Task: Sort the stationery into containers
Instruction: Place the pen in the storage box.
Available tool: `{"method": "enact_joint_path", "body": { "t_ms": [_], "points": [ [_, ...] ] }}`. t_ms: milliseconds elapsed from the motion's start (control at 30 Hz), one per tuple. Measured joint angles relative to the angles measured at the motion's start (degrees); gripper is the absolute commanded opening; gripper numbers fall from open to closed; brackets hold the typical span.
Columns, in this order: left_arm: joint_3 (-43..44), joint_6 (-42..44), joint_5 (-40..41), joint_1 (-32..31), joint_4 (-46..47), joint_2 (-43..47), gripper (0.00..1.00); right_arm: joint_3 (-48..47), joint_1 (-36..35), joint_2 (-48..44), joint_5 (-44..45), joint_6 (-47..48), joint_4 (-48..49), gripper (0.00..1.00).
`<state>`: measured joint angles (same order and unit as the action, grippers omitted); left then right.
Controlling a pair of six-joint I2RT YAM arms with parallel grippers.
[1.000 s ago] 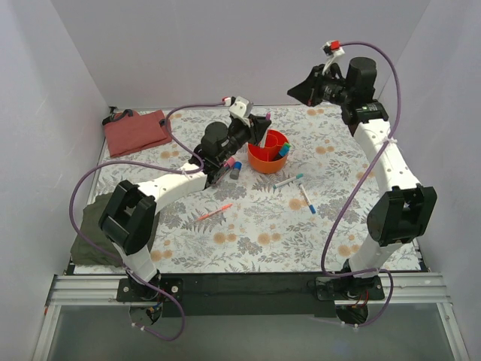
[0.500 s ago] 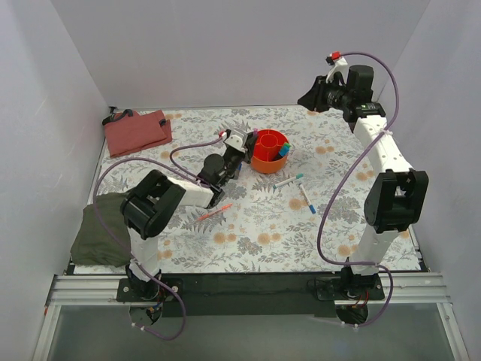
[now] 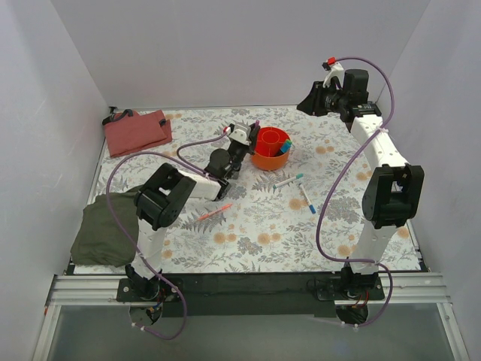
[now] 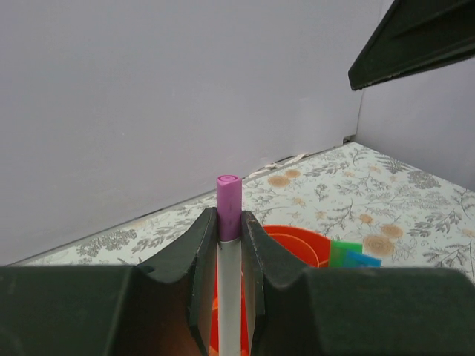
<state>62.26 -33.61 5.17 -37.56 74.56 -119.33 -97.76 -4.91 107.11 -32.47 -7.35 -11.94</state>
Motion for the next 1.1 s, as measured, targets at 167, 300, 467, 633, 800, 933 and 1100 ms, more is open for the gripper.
{"method": "enact_joint_path", "body": {
  "t_ms": [167,300,467,633,800,933,1100],
  "points": [
    [0.9,-0.7,-0.1,0.7,0.3,1.1,0.0,0.0,0.0,0.0,0.1,0.0,0.0,0.31],
    [2.0,-2.2,-0.1,1.0,0.5,1.4,0.0,0.0,0.0,0.0,0.4,0.1,0.0,0.31],
    [4.4,-3.7,0.0,1.1,1.0,-0.2,0.0,0.0,0.0,0.0,0.7,0.3,0.0,0.31],
    [5.9,-4.5,0.0,1.1,0.9,-3.0,0.0,0.0,0.0,0.2,0.8,0.8,-0.1,0.31],
    [5.8,-5.0,0.0,1.1,0.8,-4.1,0.0,0.0,0.0,0.3,0.9,1.4,-0.1,0.31],
    [5.8,-5.2,0.4,1.1,0.9,-4.1,0.21,0.0,0.0,0.3,0.9,1.6,-0.1,0.32],
    [5.6,-5.2,0.9,1.1,0.5,-4.1,0.36,0.0,0.0,0.3,1.0,1.6,-0.1,0.31]
  ]
}}
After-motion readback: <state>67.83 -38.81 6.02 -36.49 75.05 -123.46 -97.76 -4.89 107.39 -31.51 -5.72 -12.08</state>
